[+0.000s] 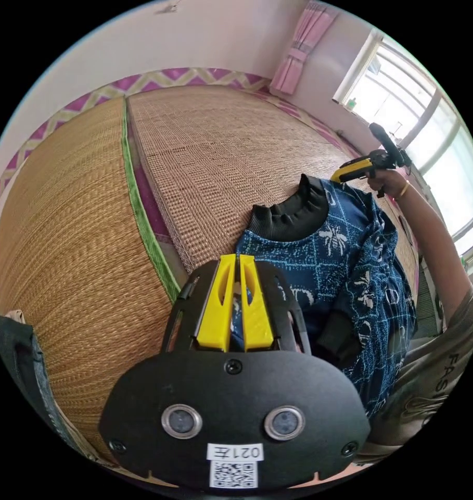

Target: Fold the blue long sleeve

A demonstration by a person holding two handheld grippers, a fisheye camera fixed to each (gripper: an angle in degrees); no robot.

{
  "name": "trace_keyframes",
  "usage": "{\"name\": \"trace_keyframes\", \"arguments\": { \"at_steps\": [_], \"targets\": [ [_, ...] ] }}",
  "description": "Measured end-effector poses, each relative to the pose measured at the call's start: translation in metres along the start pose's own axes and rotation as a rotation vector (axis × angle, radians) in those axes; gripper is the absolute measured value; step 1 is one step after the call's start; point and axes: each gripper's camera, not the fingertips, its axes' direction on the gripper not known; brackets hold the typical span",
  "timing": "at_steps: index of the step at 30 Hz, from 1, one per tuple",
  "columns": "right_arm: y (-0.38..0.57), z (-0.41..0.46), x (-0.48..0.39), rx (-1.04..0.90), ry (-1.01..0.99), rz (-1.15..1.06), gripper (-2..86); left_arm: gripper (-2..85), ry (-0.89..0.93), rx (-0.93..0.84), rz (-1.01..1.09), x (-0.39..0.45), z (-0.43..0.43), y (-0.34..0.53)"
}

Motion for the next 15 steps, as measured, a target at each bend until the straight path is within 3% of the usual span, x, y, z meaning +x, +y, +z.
{"name": "trace_keyframes", "arguments": {
  "at_steps": [4, 7, 9, 13, 14, 15],
  "targets": [
    [0.067, -0.068, 0.028, 0.179, 0.028, 0.143, 1.2, -0.9, -0.07, 0.119, -0.078, -0.019, -0.067, 0.033],
    [0.131, -0.121, 0.02, 0.293, -0.075, 0.052, -0.6, -1.0, -0.037, 0.212, -0.051, -0.016, -0.127, 0.07],
    [0.162, -0.135, 0.005, 0.227, -0.125, -0.051, -0.9, -1.0, 0.036, 0.214, 0.003, 0.0, -0.152, 0.094],
    [0.21, -0.115, -0.014, 0.013, 0.029, -0.033, -0.9, -1.0, 0.097, 0.188, 0.068, 0.056, -0.178, 0.146],
    [0.227, -0.136, -0.01, 0.161, 0.062, 0.038, -0.9, -1.0, 0.1, 0.177, 0.07, 0.064, -0.179, 0.152],
    [0.234, -0.144, -0.007, 0.186, 0.105, 0.1, -0.9, -1.0, 0.109, 0.172, 0.068, 0.079, -0.184, 0.166]
  ]
}}
